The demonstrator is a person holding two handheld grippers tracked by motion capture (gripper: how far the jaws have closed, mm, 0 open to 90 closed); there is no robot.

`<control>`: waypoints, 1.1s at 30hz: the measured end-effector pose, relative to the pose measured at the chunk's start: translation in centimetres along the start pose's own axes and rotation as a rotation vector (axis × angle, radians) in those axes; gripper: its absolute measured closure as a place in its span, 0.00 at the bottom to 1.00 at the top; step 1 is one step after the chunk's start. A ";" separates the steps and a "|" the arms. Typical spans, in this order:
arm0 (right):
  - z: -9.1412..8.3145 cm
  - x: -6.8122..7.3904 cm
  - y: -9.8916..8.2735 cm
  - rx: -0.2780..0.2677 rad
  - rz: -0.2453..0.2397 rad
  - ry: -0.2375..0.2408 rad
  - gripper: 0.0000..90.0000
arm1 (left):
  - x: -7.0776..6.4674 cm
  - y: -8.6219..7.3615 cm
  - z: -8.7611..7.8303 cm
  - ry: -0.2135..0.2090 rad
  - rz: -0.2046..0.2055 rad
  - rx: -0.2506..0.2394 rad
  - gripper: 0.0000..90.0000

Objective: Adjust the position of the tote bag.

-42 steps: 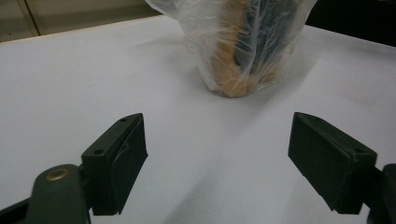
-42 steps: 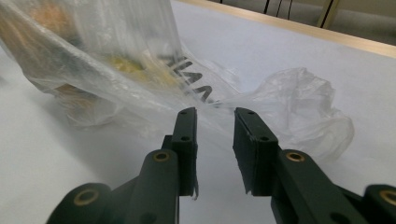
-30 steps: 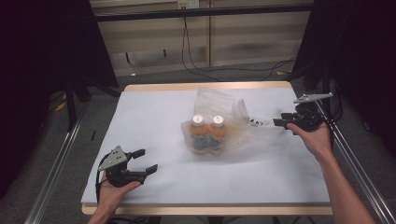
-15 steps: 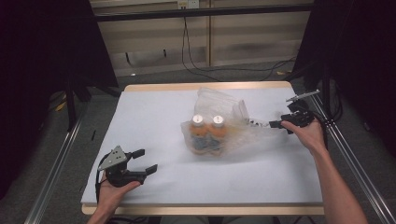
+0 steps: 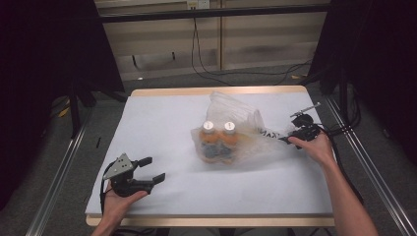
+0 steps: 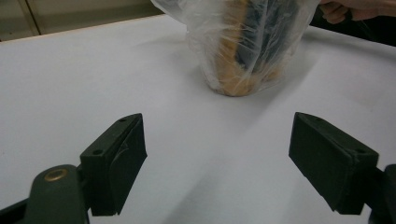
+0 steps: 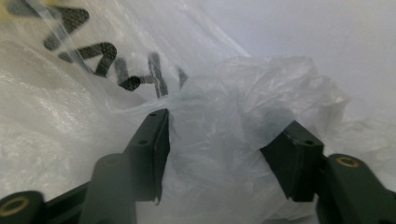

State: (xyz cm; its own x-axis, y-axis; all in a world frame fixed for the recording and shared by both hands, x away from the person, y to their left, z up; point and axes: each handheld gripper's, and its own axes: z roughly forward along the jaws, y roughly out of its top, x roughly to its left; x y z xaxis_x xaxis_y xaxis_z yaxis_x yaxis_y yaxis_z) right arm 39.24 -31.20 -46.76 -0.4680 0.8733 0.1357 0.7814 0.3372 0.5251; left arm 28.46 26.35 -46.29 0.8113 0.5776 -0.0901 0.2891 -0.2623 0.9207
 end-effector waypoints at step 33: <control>-5.0 0.7 0.7 -0.316 0.000 0.037 1.00 | 0.0 0.0 0.0 0.012 -0.014 0.004 0.20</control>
State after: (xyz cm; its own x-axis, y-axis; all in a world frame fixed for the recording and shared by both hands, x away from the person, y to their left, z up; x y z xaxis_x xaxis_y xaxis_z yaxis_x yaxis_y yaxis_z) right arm 37.41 -32.09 -42.08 -0.4872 0.8580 0.1625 0.6169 0.2065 0.7595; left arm 28.47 26.38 -46.31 0.8008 0.5908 -0.0983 0.3025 -0.2573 0.9178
